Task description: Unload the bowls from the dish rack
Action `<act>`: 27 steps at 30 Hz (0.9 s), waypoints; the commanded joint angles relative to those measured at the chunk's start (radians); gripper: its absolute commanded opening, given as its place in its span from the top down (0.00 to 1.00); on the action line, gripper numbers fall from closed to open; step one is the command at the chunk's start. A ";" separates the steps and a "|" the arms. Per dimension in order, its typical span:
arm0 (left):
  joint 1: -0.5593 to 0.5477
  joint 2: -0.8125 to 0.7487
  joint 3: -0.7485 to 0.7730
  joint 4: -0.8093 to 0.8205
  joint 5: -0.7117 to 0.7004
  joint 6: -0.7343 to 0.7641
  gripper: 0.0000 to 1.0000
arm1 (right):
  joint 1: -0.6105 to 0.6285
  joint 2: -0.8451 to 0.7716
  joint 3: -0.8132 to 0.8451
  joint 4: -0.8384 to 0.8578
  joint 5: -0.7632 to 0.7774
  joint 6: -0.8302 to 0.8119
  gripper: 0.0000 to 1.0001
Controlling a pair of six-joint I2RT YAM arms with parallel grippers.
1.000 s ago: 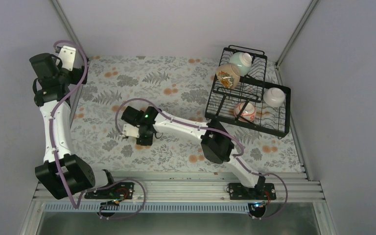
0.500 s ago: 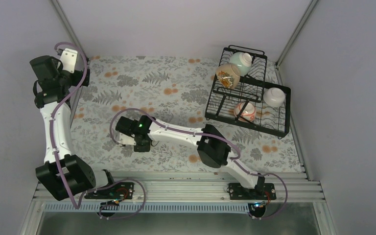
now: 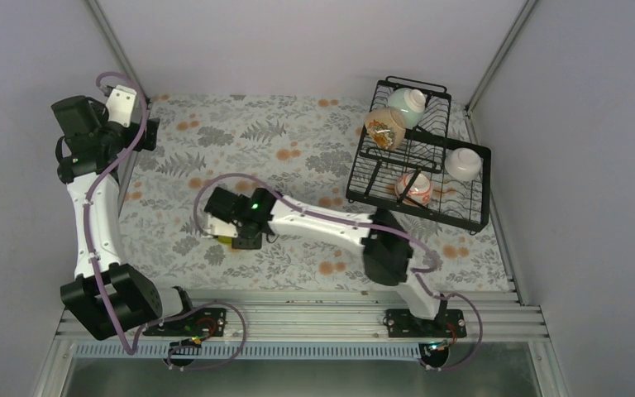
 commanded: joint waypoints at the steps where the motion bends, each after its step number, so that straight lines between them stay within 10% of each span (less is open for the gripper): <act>1: -0.003 -0.009 0.040 -0.076 0.088 0.047 0.00 | -0.025 -0.226 -0.087 0.034 0.074 -0.010 0.44; 14: -0.391 0.000 -0.003 -0.323 -0.026 0.196 0.00 | -0.370 -0.653 -0.066 0.168 0.144 0.026 0.41; 27: -0.531 0.035 -0.134 -0.377 -0.199 0.317 0.00 | -0.700 -0.838 -0.256 0.269 0.124 0.101 0.34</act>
